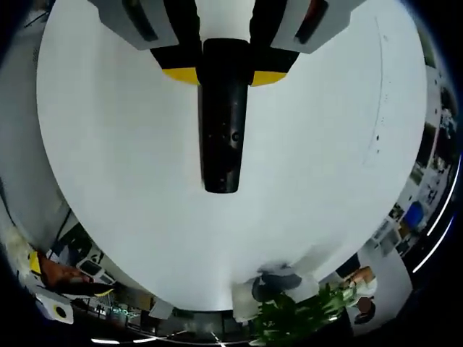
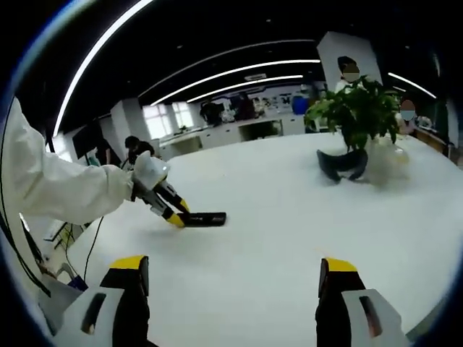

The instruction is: Press the specified remote control buttons in sequence, fully releasing each button before pressing the next.

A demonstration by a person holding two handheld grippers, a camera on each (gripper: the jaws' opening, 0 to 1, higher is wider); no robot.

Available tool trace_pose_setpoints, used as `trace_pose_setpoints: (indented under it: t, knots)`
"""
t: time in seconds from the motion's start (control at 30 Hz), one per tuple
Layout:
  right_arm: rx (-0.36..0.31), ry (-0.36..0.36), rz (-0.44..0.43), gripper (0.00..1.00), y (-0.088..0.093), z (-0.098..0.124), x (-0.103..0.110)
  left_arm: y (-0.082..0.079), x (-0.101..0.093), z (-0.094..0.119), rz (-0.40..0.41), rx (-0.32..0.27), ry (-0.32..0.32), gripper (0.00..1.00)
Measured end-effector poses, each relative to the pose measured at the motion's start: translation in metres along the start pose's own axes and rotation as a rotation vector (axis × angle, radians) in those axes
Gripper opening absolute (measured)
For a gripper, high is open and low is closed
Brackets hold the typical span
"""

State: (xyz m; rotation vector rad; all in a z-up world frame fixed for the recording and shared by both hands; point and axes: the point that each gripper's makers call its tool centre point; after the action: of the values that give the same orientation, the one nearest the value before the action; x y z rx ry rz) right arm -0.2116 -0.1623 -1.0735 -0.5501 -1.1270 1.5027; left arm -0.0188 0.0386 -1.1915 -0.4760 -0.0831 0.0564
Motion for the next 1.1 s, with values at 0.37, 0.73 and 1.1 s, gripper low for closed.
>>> trace_pose_setpoints:
  t: [0.37, 0.73, 1.1]
  knots:
    - [-0.002, -0.005, -0.001, 0.98, -0.001, 0.000, 0.001, 0.003, 0.003, -0.003, 0.024, 0.045, 0.045, 0.27]
    - [-0.021, -0.026, 0.015, 0.98, -0.008, 0.002, 0.010, 0.010, 0.036, 0.017, 0.167, 0.006, -0.311, 0.63]
    - [0.011, -0.076, 0.046, 0.99, -0.001, -0.007, 0.026, 0.000, 0.005, 0.063, 0.422, -0.243, -0.462, 0.77]
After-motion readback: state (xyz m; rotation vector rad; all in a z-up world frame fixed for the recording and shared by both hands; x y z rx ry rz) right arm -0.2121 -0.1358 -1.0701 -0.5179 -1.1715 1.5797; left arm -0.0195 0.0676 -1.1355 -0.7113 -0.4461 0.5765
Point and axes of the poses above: the point that each gripper's makers call its tool centre point, and the gripper's own axes: z roughly backward along the fingers, x roughly to its left, y roughly out of its underside, and after that the axes turned 2 degrees about -x, right-handed
